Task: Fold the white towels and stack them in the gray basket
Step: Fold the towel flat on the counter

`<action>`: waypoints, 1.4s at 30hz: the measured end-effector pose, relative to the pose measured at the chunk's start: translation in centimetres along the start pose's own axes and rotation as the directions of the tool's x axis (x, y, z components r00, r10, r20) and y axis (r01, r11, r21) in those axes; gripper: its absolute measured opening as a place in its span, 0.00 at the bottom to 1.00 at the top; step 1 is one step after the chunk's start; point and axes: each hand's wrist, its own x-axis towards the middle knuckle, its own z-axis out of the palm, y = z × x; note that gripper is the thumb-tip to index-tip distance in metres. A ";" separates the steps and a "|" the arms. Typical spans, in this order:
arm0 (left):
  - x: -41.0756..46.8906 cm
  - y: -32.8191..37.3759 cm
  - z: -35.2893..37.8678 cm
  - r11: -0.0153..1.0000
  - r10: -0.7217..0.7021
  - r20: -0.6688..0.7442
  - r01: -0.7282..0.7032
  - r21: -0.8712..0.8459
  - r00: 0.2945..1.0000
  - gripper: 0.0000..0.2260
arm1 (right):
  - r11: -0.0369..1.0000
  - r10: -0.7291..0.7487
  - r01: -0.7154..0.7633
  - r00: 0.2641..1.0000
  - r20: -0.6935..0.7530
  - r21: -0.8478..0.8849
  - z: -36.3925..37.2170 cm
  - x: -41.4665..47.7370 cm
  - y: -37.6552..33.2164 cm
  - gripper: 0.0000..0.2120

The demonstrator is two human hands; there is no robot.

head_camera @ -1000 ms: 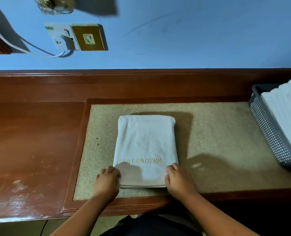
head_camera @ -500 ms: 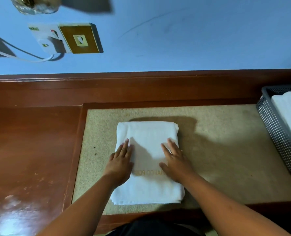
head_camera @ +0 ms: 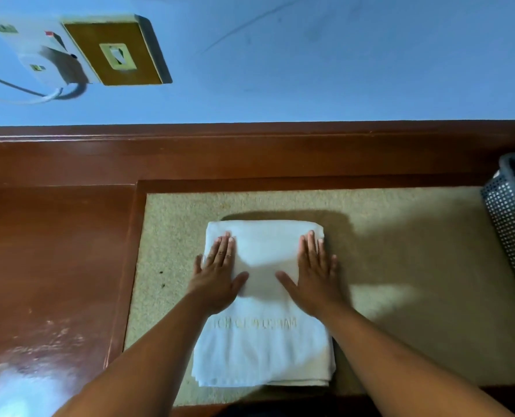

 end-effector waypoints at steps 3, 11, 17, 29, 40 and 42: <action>1.7 -0.7 -0.4 0.998 -0.062 0.088 0.061 0.016 0.994 0.43 | 0.998 0.059 -0.059 0.995 0.077 -0.003 -0.3 1.6 0.3 0.50; 3.2 -1.0 -1.9 0.997 -0.079 0.115 0.080 -0.009 0.990 0.53 | 0.994 0.108 -0.112 0.976 0.188 0.010 -1.6 4.1 0.9 0.57; -0.8 -0.4 1.1 0.989 -0.139 0.005 0.139 -0.053 0.990 0.43 | 0.978 0.125 -0.137 0.988 0.085 0.156 0.1 0.7 0.5 0.46; -11.5 0.6 6.4 0.684 -0.516 -0.040 0.383 -0.621 0.856 0.35 | 0.734 0.451 -0.335 0.891 -0.056 0.591 6.4 -10.7 0.3 0.45; -15.3 1.8 3.1 -0.145 -0.324 0.373 0.345 -0.928 0.869 0.20 | 0.570 0.373 -0.368 0.913 0.168 0.734 2.4 -12.7 2.6 0.27; -16.2 2.0 3.3 -0.176 -0.276 0.410 0.373 -0.911 0.870 0.22 | 0.562 0.299 -0.354 0.930 0.215 0.747 2.5 -14.0 3.4 0.31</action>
